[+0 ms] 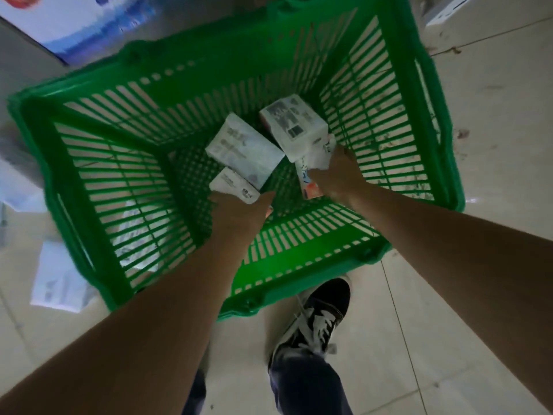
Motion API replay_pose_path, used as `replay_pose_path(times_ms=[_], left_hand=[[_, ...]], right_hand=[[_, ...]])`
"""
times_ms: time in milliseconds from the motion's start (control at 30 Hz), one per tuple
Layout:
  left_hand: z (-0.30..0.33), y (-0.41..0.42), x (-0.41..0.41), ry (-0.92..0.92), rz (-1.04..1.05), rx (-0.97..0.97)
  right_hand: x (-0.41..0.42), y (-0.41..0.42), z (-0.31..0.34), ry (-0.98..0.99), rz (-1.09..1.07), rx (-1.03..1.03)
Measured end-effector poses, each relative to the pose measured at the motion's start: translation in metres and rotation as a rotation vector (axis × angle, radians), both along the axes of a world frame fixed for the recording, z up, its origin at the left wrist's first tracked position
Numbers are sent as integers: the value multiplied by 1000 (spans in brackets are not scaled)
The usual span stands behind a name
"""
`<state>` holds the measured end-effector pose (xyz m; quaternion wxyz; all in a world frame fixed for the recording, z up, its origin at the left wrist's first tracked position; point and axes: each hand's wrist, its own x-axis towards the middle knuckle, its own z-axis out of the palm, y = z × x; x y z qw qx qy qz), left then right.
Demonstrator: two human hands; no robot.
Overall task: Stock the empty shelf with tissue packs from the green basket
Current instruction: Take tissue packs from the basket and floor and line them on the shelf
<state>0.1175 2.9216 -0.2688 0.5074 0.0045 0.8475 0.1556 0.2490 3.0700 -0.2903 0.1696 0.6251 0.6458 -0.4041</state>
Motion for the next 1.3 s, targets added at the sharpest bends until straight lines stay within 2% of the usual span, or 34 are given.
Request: replay_pose_path(times_ms=[100,167,267,400,533,633,933,1067,1300], left_hand=[[-15,5,11,36,147,3],[-22,5,8,34,194,7],[-29,1,-6,-39,196,-10],[-27,-17,-25,-56,147,-14],[-25,-34,-40,-108,269,-22],[-24,-43,-35,-56,365,24],[-16,-53,-24,33,517,332],[-3,-60,-35,47,434,372],[22,-63,-46,-62,384,329]], right_hand=[[2,-4,-12,-10,-55,46],[4,-12,-19,17,-167,-25],[2,-24,-27,65,-323,-186],[-6,-29,-33,154,-511,-236],[-16,-35,-36,183,-643,-327],[-19,-42,-36,214,-700,-325],[-16,-60,-26,223,-757,-202],[-13,-69,-14,258,-735,-206],[-10,-88,23,389,-760,-329]])
